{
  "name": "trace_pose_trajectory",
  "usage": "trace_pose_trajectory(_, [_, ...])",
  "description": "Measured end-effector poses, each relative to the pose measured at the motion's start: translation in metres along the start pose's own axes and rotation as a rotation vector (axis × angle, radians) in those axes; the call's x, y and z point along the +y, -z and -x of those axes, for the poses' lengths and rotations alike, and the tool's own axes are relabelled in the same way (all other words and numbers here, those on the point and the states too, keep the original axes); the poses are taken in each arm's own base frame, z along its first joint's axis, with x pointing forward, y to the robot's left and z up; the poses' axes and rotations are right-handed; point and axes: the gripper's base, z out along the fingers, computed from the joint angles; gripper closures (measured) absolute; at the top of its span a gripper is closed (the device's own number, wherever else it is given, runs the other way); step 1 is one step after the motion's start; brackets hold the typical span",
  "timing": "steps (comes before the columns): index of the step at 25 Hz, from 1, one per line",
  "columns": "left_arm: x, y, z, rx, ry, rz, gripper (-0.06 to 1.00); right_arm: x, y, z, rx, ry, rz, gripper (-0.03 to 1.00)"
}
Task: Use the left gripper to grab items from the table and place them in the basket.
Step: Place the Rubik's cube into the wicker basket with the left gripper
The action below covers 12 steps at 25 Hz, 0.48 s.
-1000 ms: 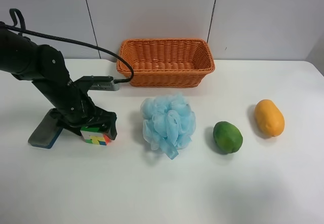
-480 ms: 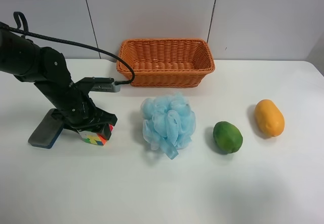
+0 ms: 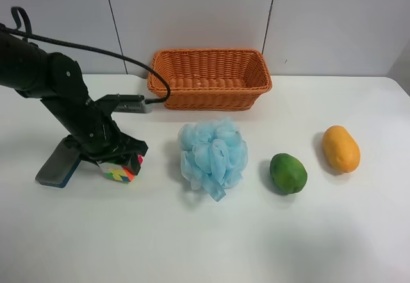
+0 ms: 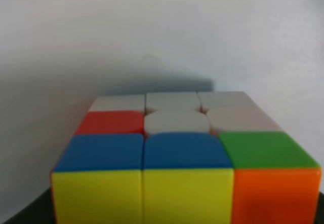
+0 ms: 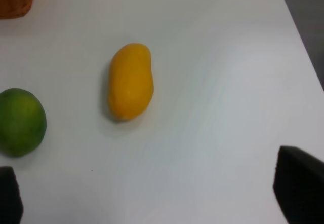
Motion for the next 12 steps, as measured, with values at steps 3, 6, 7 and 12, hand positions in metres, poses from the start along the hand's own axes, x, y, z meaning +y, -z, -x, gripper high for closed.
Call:
trace_pose_trajectory(3, [-0.009,0.038,0.029,-0.141,-0.040,-0.013,0.38,0.000,0.000,0.000,0.000,0.000,0.000,-0.03])
trace_pose_trajectory(6, [-0.017,0.071,0.057,-0.267,-0.086,-0.011,0.38,0.000,0.000,0.000,0.000,0.000,0.000,-0.03])
trace_pose_trajectory(7, [-0.019,0.083,0.067,-0.313,-0.104,-0.006,0.38,0.000,0.000,0.000,0.000,0.000,0.000,-0.03])
trace_pose_trajectory(12, [-0.027,0.121,0.124,-0.530,-0.240,0.068,0.38,0.000,0.000,0.000,0.000,0.000,0.000,-0.03])
